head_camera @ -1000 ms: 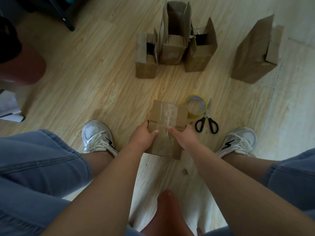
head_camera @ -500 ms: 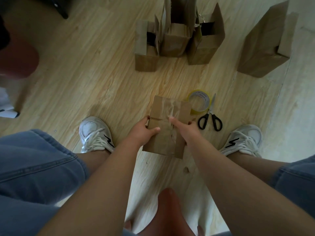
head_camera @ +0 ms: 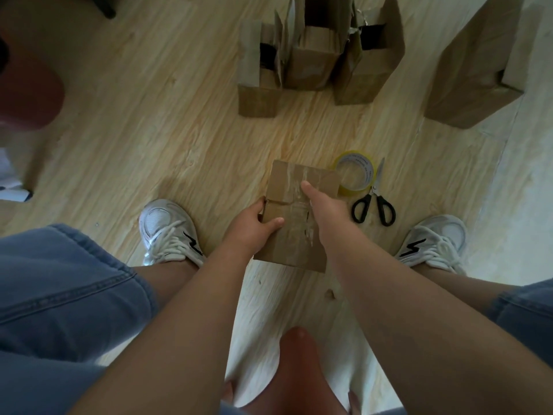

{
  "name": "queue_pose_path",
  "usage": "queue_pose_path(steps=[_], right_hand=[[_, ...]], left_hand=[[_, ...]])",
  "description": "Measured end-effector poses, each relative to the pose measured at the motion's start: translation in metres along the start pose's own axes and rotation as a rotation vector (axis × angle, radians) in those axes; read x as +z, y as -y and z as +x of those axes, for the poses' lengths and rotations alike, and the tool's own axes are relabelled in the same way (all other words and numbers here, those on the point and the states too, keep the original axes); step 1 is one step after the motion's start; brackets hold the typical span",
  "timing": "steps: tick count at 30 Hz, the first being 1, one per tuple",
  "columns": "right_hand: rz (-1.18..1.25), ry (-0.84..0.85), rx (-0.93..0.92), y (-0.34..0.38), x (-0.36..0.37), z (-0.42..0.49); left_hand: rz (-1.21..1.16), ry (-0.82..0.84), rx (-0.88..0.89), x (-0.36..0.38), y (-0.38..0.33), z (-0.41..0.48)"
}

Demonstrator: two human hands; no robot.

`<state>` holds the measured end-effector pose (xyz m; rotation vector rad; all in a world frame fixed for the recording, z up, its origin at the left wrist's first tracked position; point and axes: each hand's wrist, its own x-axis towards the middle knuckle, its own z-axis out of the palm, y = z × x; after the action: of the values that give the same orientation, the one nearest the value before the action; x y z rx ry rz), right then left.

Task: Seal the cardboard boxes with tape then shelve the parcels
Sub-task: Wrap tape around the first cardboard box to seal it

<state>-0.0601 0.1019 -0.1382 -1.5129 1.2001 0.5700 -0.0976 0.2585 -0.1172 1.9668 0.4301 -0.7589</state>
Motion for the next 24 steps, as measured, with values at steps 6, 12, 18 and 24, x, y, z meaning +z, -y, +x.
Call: queue_pose_path(steps=[6, 12, 18, 24], right_hand=[[-0.131, -0.013, -0.107, -0.001, -0.004, 0.001], [-0.23, 0.088, -0.263, -0.032, -0.025, -0.01], [-0.296, 0.085, -0.325, -0.031, -0.026, -0.01], [-0.288, 0.149, -0.319, -0.046, -0.035, -0.019]], left_hand=[[0.082, -0.005, 0.018, 0.0, 0.003, 0.001], [0.155, -0.019, 0.038, 0.0, 0.002, 0.001], [0.248, -0.029, 0.024, 0.006, 0.001, -0.001], [0.282, -0.024, 0.029, 0.004, 0.001, -0.001]])
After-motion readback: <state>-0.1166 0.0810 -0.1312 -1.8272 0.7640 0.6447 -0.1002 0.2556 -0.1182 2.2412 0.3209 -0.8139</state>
